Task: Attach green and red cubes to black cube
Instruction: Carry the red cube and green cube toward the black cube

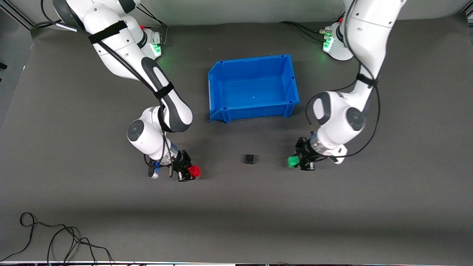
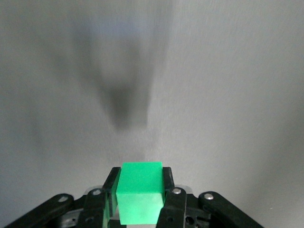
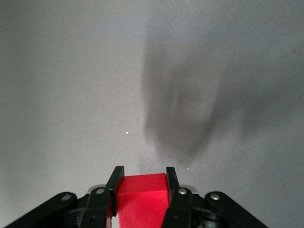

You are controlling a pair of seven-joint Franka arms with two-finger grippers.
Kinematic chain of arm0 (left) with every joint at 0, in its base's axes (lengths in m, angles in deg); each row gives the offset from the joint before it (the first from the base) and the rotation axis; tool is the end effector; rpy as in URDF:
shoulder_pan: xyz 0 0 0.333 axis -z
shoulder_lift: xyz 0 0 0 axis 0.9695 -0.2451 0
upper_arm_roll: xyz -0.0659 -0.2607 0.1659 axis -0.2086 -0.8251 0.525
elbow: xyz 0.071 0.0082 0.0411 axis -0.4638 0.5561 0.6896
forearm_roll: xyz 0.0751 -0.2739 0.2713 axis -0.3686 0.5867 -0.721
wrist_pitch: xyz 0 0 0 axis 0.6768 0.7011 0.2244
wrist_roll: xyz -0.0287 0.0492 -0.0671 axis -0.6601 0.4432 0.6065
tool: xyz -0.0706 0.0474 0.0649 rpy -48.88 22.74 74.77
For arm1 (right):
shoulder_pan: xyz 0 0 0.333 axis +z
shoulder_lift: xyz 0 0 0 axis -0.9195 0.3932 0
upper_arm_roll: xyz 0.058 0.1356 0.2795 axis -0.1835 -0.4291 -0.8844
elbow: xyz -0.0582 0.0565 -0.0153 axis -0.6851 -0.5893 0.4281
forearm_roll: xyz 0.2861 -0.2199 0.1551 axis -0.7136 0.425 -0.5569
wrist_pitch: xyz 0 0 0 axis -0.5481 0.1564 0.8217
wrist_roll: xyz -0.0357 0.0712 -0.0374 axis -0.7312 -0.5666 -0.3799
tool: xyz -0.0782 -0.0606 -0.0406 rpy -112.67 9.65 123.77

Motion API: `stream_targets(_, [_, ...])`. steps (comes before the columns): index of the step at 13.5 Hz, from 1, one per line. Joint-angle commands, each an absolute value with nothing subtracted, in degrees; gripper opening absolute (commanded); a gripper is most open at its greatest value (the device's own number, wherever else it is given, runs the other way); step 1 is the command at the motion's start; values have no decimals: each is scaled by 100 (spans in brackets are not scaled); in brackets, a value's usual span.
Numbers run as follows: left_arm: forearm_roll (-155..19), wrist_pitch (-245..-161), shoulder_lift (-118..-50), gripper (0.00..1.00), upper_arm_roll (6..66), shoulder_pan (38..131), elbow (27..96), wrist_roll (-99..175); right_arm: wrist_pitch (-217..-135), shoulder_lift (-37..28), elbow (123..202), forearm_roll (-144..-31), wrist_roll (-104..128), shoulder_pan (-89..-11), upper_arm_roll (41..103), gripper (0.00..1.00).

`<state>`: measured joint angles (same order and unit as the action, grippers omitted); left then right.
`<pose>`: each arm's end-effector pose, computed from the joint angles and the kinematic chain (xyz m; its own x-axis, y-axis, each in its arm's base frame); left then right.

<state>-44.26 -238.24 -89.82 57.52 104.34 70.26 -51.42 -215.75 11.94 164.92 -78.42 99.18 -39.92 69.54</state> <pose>0.5945 -0.2655 0.2305 -0.1023 0.9380 -0.3311 0.9844 0.1434 0.1022 0.6277 0.2643 0.1943 0.1743 -0.9559 -0.2364 -0.9657 -0.1190 -0.2309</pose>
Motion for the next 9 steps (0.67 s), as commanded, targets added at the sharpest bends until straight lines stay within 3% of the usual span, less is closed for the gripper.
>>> stream_targets(1, [-4879, -23826, -9444, 17, 5870, 10735, 6437, -5874, -20678, 1462, 15597, -6819, 11362, -3899, 7022, 0])
stream_targets(5, [-4933, -23861, -9577, 17, 5870, 11087, 6313, -6052, -19499, 1937, 14409, -6420, 12893, -3811, 7005, 0])
stream_targets(9, [-5064, -23923, -9691, 17, 5861, 11228, 6251, -6052, -19268, 2008, 14266, -6411, 13607, -3504, 6987, 0])
